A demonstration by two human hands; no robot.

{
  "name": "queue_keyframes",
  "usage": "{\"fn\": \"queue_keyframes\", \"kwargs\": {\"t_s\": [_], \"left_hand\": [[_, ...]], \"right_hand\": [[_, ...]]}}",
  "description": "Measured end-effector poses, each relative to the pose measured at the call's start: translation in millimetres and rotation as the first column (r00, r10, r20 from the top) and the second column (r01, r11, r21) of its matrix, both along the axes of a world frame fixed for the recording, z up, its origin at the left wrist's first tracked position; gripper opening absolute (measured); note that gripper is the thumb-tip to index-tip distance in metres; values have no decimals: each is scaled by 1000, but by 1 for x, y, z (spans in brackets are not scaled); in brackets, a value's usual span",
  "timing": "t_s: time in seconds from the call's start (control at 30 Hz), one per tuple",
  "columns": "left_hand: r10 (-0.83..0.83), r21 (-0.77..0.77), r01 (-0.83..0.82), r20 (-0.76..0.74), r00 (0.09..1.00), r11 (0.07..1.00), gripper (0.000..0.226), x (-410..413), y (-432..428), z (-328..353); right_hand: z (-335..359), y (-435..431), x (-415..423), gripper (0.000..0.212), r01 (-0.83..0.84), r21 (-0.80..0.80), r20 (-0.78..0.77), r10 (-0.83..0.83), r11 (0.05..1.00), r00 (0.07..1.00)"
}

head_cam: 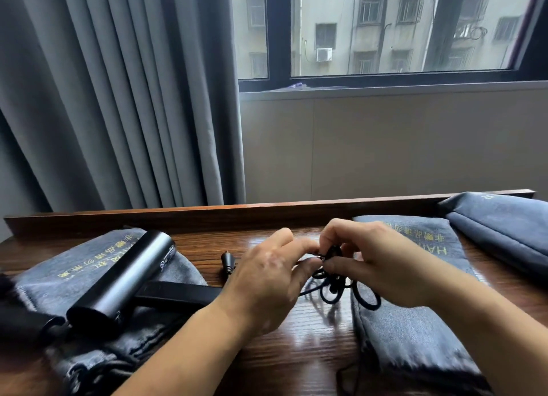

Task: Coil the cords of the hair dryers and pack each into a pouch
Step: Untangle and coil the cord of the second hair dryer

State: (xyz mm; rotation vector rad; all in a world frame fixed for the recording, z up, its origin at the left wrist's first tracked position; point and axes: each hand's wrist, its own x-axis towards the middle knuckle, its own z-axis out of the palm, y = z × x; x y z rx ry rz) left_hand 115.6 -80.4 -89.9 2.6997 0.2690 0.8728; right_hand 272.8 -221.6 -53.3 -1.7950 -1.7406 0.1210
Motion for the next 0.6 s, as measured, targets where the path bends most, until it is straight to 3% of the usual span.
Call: {"fn": "queue_keyframes", "kwargs": {"t_s": [0.13,0.33,0.43,0.53,0.6], "left_hand": [[80,-111,-65,130,988,992,23,5,-7,-2],[349,-377,-298,73,934,877,27,11,2,3],[362,-387,-316,51,931,866,26,12,1,7],[261,-369,-238,14,965,899,24,16,2,15],[212,-275,-211,-26,977,938,27,22,2,19]], "right_hand": [[2,-9,13,24,1,-88,15,1,996,1000],[2,-15,24,25,-60,-128,-236,28,990,971],[3,-13,29,21,-67,-91,-273,40,994,961],[8,-11,37,12,-73,-75,-366,41,994,930],[12,-10,39,18,-100,-102,-402,51,990,914]]}}
